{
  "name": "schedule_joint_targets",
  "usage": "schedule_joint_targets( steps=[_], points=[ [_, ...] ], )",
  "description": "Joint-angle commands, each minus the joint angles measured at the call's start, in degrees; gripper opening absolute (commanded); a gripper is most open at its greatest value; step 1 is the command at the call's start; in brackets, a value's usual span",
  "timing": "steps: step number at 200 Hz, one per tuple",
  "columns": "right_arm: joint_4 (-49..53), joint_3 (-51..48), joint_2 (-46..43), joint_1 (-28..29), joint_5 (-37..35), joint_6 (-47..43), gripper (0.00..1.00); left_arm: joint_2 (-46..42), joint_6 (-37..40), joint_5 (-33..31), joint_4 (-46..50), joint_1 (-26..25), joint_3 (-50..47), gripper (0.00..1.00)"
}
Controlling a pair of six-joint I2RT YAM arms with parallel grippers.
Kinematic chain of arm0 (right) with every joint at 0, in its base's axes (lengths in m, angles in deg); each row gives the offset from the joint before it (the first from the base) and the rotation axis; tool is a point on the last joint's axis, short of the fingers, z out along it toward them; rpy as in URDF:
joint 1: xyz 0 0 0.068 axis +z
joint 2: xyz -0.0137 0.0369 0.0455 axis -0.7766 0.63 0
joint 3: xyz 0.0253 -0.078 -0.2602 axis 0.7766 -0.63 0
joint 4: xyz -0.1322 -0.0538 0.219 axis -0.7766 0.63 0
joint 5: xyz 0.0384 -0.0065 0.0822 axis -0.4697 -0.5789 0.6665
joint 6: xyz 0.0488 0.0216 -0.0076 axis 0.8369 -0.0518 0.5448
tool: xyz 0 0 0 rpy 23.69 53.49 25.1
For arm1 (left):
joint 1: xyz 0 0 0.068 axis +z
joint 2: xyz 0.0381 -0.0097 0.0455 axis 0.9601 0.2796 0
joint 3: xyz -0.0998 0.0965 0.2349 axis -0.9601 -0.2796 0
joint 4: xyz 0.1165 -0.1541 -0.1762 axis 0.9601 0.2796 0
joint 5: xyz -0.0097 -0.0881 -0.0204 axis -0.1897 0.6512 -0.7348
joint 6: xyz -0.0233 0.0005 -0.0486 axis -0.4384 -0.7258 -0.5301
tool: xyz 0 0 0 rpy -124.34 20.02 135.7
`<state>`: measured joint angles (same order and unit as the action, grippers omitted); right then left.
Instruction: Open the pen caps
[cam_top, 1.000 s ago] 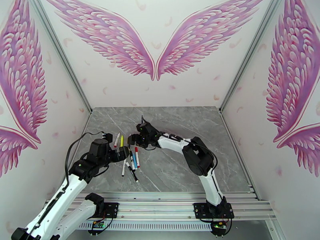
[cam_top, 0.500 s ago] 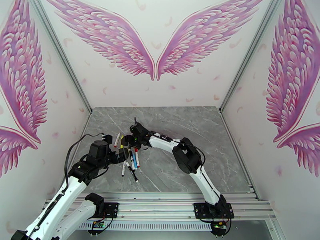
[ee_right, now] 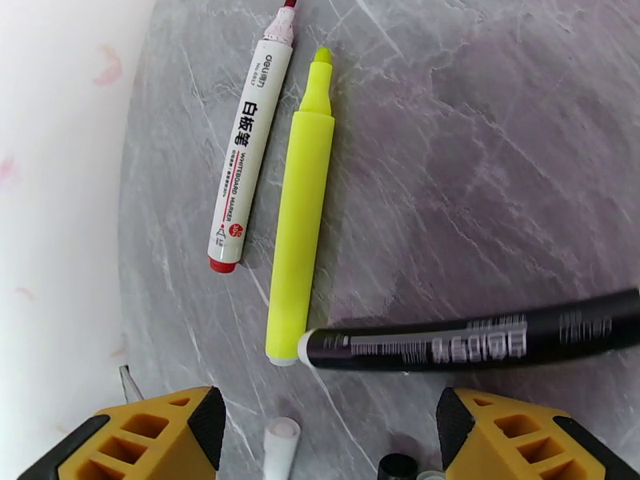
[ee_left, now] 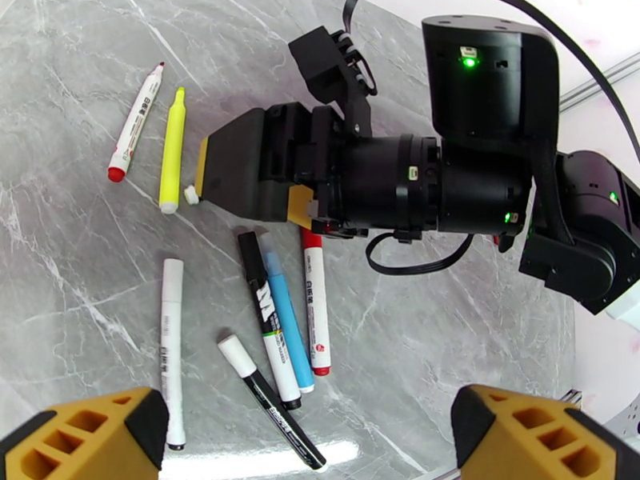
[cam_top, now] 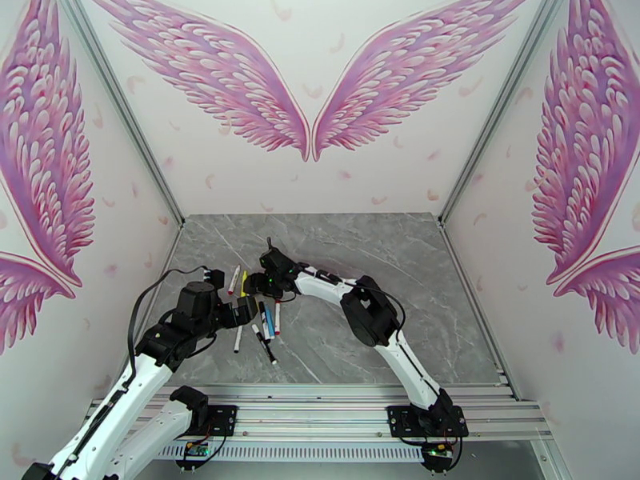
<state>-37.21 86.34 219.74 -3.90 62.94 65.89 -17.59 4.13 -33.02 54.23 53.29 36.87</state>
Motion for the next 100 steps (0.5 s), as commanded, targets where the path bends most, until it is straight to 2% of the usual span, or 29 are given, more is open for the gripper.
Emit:
schedule_joint_targets(
  steps=[1, 40, 68, 100],
  points=[
    [2.28, 2.64, -1.69, 0.59, -1.39, -3.91, 0.76, -0.19, 1.22, 0.28, -0.37, 0.22, -1.54, 0.98],
    [6.31, -0.25, -8.50, 0.65, -4.02, -10.74, 0.76, 1.12, 1.65, -0.06, -0.68, 0.25, -0.12, 0.94],
    [5.32, -10.06, -17.70, 0.64, -5.35, -14.26, 0.79, 5.47, 2.07, -3.16, 2.25, 1.23, 5.00, 0.93],
    [4.20, -22.28, -28.44, 0.65, -6.93, -17.80, 0.83, 12.81, 5.02, -1.55, 2.28, 3.51, 9.18, 0.89]
  ],
)
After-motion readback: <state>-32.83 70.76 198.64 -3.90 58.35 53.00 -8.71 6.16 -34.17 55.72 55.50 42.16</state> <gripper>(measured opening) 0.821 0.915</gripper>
